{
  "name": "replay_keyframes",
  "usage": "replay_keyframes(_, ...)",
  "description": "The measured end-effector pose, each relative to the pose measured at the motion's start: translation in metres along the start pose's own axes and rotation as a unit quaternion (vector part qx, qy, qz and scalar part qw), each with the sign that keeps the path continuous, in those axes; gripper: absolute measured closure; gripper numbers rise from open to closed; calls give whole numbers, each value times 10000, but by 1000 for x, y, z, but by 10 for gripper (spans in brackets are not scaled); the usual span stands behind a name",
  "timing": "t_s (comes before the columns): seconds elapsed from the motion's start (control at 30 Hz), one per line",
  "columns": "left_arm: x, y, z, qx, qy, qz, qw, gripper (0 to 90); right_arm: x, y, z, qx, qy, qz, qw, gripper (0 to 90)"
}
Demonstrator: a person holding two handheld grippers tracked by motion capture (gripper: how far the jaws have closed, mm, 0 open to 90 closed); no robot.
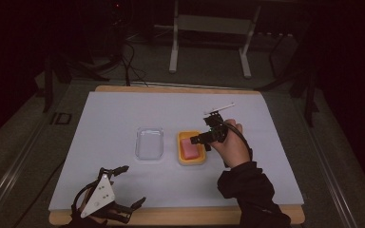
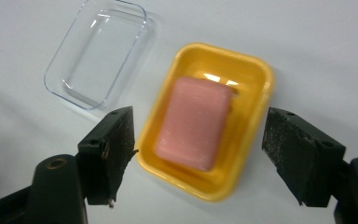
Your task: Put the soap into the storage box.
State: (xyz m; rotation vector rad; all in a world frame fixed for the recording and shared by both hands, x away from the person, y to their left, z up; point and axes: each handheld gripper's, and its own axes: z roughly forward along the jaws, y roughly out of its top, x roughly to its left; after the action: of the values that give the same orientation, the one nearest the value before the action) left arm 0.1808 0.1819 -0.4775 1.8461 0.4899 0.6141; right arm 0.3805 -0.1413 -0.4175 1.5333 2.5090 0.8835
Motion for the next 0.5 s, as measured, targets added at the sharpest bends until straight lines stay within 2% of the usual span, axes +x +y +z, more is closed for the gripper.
replay_keyframes(0.07,1,0,0,-14,0,-14,10000,6,-7,-3,-4,67,267,7,9996,258)
replay_keyframes(0.1,1,0,0,-8,2,-13,10000,6,-11,-5,-5,82,294,-17,9995,258)
replay_keyframes(0.13,1,0,0,-8,2,-13,10000,6,-11,-5,-5,82,294,-17,9995,258)
replay_keyframes(0.17,1,0,0,6,-6,-6,10000,6,-17,-9,-8,75,98,-206,9997,258)
replay_keyframes(0.43,1,0,0,-3,0,-5,10000,6,-30,-23,-9,78,84,-332,9994,241)
replay_keyframes(0.5,1,0,0,-12,4,-8,10000,6,-37,-31,-9,1,154,-466,9988,225)
